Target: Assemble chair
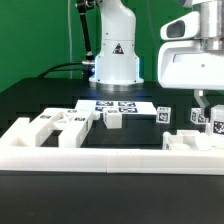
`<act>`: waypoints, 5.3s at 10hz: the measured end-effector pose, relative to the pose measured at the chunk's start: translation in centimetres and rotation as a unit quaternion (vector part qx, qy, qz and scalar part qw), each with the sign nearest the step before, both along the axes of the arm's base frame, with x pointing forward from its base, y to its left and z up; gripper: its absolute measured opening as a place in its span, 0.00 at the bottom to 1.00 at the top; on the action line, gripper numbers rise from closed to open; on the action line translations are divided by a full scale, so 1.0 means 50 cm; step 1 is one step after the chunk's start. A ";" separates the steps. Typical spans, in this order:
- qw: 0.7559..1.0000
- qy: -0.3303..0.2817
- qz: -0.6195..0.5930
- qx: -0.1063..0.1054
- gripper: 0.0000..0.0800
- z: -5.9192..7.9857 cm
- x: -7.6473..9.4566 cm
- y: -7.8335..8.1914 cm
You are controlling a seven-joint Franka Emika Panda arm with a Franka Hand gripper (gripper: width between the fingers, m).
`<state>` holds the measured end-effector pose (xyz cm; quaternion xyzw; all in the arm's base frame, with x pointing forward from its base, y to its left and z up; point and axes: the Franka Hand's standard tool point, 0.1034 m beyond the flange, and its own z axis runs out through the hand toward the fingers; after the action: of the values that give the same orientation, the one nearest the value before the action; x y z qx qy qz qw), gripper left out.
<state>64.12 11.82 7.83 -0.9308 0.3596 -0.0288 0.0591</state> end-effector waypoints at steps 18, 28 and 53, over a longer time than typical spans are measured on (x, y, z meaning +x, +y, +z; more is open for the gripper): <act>1.000 -0.002 0.029 0.001 0.81 -0.001 -0.004 0.004; 0.914 -0.031 0.402 -0.045 0.81 -0.005 -0.008 0.013; 0.969 0.030 -0.245 0.032 0.65 -0.008 -0.010 0.007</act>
Offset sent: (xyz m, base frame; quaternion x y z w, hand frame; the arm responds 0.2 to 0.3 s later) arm -0.0068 -0.0004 -0.0168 -0.0279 -0.0200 0.2552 0.9663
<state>63.64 12.15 7.41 -0.8124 0.5789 -0.0029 0.0694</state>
